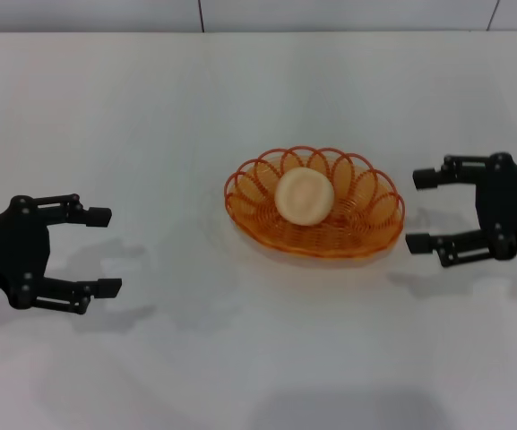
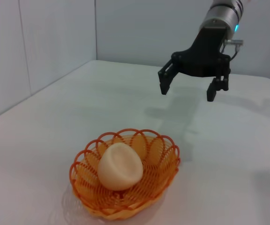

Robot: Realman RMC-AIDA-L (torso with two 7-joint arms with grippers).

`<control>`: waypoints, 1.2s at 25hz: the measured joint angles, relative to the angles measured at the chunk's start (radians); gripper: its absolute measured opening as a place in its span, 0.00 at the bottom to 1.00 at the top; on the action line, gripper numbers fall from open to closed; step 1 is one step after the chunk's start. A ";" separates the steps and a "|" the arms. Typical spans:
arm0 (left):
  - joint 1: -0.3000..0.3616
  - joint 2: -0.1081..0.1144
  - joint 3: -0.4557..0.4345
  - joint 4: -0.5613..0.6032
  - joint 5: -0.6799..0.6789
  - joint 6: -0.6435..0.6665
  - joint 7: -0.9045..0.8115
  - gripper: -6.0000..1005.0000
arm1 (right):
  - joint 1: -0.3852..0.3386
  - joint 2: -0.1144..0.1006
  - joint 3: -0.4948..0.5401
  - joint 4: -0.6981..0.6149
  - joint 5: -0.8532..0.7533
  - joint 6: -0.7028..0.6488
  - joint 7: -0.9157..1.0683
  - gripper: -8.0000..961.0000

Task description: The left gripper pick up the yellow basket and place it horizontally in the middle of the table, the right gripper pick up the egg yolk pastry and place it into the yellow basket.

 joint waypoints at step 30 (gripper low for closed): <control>-0.019 0.000 -0.002 -0.002 0.004 -0.011 -0.017 0.89 | 0.011 0.002 0.004 0.062 -0.043 -0.017 -0.054 0.89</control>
